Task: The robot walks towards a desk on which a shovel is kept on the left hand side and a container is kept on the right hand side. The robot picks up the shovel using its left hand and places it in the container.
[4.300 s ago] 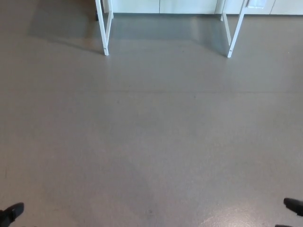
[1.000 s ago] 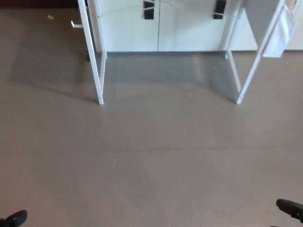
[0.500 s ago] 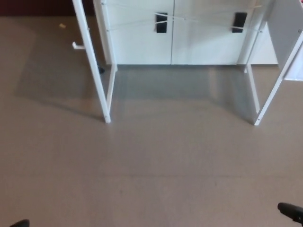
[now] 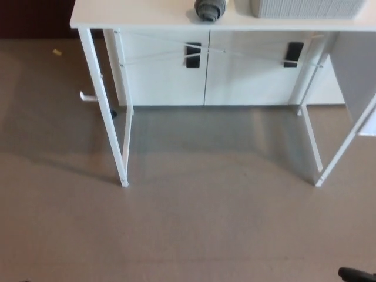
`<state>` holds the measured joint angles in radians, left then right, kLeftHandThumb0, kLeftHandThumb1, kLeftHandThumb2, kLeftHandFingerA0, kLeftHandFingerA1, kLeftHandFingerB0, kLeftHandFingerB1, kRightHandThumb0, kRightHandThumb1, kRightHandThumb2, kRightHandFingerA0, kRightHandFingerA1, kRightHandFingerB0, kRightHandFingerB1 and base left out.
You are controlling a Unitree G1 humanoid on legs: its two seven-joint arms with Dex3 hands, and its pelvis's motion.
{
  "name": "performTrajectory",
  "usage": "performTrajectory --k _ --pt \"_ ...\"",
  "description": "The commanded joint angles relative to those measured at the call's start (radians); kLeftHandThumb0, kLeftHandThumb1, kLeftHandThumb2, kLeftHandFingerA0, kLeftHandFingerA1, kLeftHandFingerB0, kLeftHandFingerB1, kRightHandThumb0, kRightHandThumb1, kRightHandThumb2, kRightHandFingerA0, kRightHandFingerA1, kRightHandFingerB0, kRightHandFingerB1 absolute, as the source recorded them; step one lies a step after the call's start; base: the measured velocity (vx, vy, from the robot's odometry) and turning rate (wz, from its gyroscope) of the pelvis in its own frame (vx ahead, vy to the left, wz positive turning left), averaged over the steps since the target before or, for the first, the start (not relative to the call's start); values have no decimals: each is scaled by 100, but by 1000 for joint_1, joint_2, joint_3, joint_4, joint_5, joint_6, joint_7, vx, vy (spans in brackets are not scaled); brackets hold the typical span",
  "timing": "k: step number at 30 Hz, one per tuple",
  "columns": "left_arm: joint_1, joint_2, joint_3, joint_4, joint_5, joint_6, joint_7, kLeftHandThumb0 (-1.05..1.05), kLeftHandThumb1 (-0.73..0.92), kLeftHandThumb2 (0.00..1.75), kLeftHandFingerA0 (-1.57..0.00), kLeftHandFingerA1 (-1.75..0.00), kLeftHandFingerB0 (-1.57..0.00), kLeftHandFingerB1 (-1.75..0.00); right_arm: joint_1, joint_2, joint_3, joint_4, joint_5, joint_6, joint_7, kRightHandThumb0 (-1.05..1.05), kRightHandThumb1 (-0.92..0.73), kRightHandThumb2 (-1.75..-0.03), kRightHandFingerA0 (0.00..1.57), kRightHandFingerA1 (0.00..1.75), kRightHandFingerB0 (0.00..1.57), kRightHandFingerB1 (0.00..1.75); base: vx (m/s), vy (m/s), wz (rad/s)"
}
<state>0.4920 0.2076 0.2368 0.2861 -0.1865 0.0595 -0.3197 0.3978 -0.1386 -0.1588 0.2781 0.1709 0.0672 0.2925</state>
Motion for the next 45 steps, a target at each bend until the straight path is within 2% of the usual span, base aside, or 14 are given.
performTrajectory --k 1,4,5,12,20,21,23,24,25,26,31,37,45 --pt "26 6 -8 10 21 -67 -8 -25 51 101 -10 -51 -10 -49 21 -15 -3 19 -16 -58 4 -45 -39 -70 54 58 40 52 252 -141 20" --pt "76 -6 -14 1 19 -96 -21 -25 51 101 -10 -50 -10 -49 58 -10 -3 24 -8 -76 23 -43 -41 -69 52 57 39 51 300 -225 18" --pt "85 -10 -15 -3 18 -100 -20 -44 68 61 -28 -31 -25 -30 65 -10 -2 26 -8 -80 24 -43 -40 -69 52 57 39 51 266 -216 27" --pt "153 -77 -36 -70 27 -128 15 -44 67 61 -33 -32 -30 -31 103 -6 21 26 -23 -112 21 -44 -41 -70 55 59 40 53 155 -94 -6" --pt "163 -115 -76 -106 67 -186 45 -46 69 61 -30 -31 -29 -30 102 -1 23 16 -9 -110 22 -42 -42 -69 51 57 40 51 78 110 -2" --pt "157 -130 -80 -102 61 -187 50 -45 69 61 -31 -31 -29 -31 108 -2 25 4 -13 -109 21 -36 -50 -54 55 50 42 43 79 105 11" --pt "137 -138 -83 -98 56 -181 52 -45 69 61 -29 -31 -28 -30 99 2 24 -1 -10 -103 18 -36 -49 -54 56 50 42 44 92 68 5" --pt "134 -141 -85 -97 58 -182 55 -45 69 61 -29 -31 -28 -30 97 4 24 0 -10 -102 17 -36 -49 -54 56 50 42 44 74 29 7" --pt "126 -144 -86 -88 65 -193 61 -46 69 61 -29 -31 -28 -31 93 9 24 0 -6 -98 17 -42 -41 -69 51 57 40 51 94 2 6" --pt "121 -151 -83 -80 58 -198 63 -46 69 61 -29 -31 -30 -31 92 14 23 -3 -2 -95 18 -42 -40 -69 54 58 41 52 94 -24 6" --pt "111 -139 -79 -57 78 -215 79 -48 69 63 -31 -31 -31 -31 78 10 28 12 -23 -123 12 -45 -41 -70 52 57 41 52 107 -97 7" --pt "96 -113 -64 -31 73 -221 67 -47 67 61 -31 -31 -29 -31 68 4 32 5 -20 -110 18 -44 -41 -70 51 57 39 51 129 -215 -1" --pt "89 -106 -60 -13 74 -232 65 -47 66 60 -33 -32 -32 -31 70 0 39 -25 -24 -91 14 -43 -42 -70 52 57 38 51 191 50 -11"
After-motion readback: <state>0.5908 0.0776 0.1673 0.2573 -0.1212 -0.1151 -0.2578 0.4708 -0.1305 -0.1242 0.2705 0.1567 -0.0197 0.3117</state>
